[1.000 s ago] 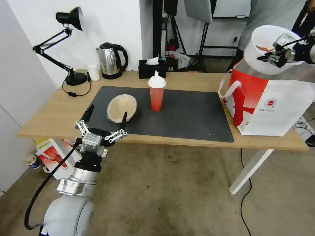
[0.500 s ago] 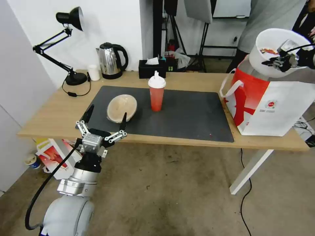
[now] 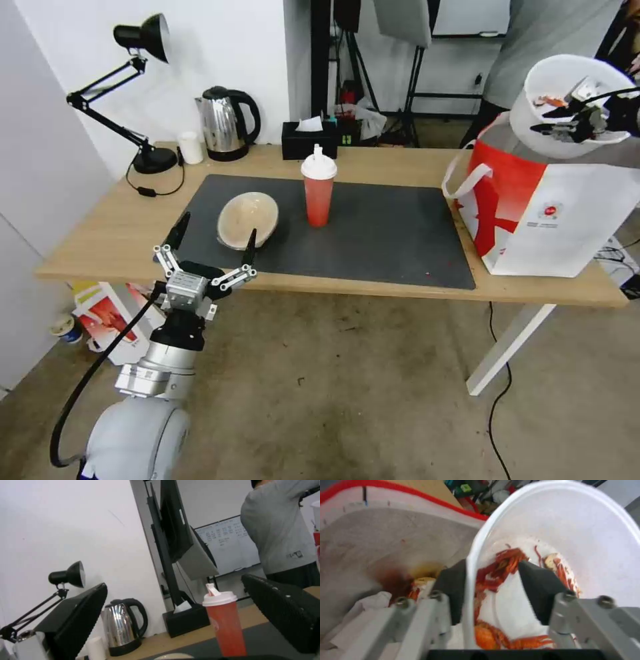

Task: Pick up the trash from the table and place it into the takeout bag.

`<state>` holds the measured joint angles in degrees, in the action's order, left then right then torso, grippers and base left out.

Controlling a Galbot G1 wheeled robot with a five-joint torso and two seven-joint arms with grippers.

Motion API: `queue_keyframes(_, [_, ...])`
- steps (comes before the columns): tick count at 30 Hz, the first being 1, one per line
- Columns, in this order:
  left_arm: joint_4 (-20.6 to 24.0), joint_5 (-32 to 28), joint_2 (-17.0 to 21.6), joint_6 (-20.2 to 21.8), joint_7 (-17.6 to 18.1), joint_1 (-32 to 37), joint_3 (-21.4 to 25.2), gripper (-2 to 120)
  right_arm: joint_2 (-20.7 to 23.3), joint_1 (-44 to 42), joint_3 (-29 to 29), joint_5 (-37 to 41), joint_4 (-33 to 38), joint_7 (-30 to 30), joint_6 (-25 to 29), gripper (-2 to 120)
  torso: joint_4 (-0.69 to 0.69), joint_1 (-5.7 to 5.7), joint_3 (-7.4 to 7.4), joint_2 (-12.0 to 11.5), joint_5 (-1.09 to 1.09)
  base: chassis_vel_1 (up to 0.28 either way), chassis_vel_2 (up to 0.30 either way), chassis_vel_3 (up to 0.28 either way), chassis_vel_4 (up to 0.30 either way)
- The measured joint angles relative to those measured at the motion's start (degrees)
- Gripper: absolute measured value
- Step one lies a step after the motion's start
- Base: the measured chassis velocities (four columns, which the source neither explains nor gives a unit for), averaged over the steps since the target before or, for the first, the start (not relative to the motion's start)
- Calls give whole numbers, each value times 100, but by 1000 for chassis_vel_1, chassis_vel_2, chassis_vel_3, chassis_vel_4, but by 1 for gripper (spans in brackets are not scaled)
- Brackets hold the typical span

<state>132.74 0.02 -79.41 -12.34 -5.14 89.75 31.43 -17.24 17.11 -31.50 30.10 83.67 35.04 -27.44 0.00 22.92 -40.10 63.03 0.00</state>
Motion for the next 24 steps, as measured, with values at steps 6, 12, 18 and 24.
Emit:
queue_keyframes(6, [-8,0,-2,0,0,-9,0,100,-35,76,-27,16,64,2,-66,65,0,0,0,0,0,0,0,0,0])
queue_keyframes(12, [-6,0,1,1,-1,-24,10,100,-62,258,-175,101,137,7,-122,86,1,0,0,0,0,0,0,0,0])
queue_keyframes(18, [-5,0,-1,3,-3,-57,-7,100,-35,468,-346,209,282,6,-219,100,0,0,0,0,1,0,0,0,0])
queue_keyframes(24, [-5,0,-1,3,-4,-77,-19,100,-13,836,-645,327,410,-9,-276,100,0,0,0,0,-1,0,0,0,0])
